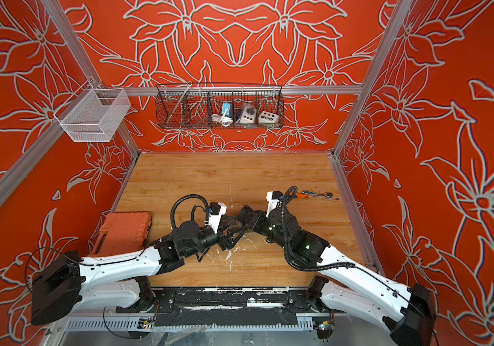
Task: Place watch on stand
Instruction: Pick up the watch at the center of the board.
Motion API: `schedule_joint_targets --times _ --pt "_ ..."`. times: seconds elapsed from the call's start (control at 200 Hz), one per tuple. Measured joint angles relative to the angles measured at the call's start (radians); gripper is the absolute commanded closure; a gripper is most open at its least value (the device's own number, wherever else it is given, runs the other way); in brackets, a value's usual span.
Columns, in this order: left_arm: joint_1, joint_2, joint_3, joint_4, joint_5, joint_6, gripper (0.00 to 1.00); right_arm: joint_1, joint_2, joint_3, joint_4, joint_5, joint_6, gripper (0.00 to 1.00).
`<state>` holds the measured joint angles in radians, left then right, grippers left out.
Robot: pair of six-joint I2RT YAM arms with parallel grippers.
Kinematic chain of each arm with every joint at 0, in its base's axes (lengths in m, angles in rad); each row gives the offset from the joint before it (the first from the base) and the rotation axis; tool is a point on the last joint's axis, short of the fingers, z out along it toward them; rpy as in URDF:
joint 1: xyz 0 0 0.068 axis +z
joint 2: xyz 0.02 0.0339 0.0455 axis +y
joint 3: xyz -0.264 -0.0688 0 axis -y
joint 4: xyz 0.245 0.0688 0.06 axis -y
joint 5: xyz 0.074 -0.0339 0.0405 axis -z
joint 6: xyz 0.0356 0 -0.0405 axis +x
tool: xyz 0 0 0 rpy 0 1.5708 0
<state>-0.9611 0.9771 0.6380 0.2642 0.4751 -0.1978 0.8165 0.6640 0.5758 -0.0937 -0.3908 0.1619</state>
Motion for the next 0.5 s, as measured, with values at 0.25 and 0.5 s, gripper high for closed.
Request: schedule_joint_targets --times 0.25,0.5 --pt "0.000 0.004 0.004 0.016 0.090 0.000 1.00 0.000 0.023 -0.005 0.043 -0.077 0.001 0.56" --pt "0.000 0.028 0.016 0.033 0.134 0.000 1.00 0.000 0.028 -0.023 0.082 -0.135 0.003 0.76"
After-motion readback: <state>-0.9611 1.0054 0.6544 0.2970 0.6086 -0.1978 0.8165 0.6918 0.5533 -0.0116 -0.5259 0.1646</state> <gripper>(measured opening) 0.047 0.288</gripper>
